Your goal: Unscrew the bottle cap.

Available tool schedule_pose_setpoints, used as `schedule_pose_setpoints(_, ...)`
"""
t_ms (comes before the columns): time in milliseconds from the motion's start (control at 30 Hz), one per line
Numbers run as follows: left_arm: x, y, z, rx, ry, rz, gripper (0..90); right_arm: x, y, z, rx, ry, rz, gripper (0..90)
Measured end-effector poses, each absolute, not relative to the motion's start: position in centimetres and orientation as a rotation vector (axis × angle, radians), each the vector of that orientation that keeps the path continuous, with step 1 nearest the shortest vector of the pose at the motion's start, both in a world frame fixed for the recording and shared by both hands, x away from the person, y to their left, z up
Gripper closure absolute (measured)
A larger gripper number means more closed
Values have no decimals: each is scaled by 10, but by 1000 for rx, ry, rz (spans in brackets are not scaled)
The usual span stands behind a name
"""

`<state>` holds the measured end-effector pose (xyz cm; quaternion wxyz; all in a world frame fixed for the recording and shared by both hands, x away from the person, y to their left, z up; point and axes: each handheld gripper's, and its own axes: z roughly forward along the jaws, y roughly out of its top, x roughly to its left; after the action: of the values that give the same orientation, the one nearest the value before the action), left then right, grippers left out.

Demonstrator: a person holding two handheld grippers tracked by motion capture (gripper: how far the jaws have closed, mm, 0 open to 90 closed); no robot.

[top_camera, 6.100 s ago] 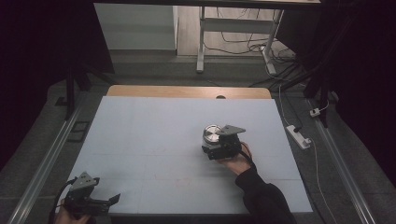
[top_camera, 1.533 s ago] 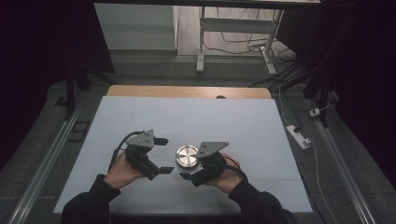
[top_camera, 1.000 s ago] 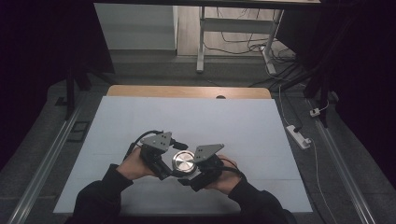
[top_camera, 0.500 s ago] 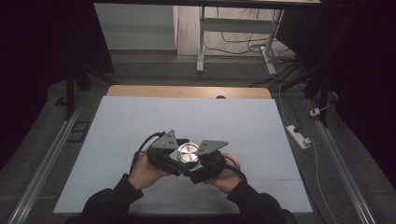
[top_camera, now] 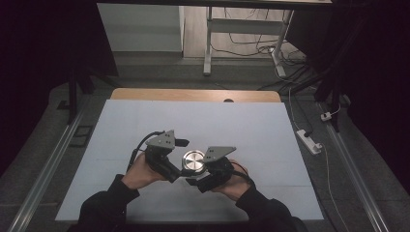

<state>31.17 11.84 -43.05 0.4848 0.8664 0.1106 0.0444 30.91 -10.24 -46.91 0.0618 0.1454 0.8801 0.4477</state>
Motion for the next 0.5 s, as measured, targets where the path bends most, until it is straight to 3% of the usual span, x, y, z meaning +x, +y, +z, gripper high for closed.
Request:
schedule_pose_setpoints(233,306,118,-431,2159,84,54,34,304,-98,-469,331,2722,1381,151)
schedule_pose_setpoints(500,304,119,-434,2146,-4,12,91,299,-97,-470,222,2769,1401,151)
